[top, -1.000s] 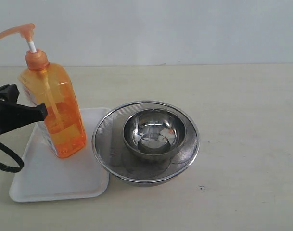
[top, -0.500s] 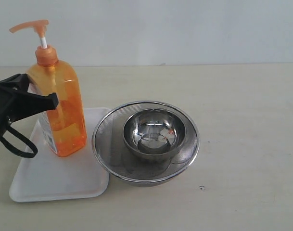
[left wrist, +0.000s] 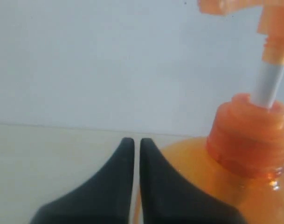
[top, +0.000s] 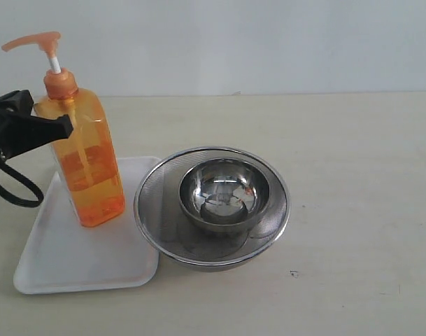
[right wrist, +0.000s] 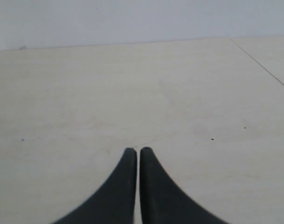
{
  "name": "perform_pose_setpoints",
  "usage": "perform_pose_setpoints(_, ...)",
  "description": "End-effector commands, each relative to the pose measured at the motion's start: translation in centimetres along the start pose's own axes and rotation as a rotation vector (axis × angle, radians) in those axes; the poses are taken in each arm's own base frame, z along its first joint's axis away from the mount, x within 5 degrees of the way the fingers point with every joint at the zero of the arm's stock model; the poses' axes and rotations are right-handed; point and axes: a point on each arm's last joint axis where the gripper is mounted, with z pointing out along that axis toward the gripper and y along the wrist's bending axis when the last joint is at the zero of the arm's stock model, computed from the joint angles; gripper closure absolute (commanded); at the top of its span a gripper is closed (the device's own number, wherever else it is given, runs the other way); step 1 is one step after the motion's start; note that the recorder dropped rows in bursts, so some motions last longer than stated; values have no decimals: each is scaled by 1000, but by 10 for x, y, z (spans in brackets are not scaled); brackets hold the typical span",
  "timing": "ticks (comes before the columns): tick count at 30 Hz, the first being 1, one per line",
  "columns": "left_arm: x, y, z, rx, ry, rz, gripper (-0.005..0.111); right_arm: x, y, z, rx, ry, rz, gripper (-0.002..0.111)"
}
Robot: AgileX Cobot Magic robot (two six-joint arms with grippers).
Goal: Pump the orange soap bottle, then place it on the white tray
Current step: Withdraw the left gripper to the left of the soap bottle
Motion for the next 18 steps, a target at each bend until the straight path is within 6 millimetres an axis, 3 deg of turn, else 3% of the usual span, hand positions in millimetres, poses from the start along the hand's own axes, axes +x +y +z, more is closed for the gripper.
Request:
perform_pose_setpoints(1,1,4,2,-36,16,-22,102,-1,0,0,2,-9,-5,108)
perform_pose_setpoints(8,-8,14,-12,-78,-69,-29,102,-1,0,0,2,-9,-5,108)
perform_pose_setpoints(14,-12,22,-20,-142,-27,-70,102,-1,0,0,2,-9,-5,108)
perform_pose_setpoints(18,-10,35,-46,-167,-19,-98,102,-1,0,0,2,-9,-5,108)
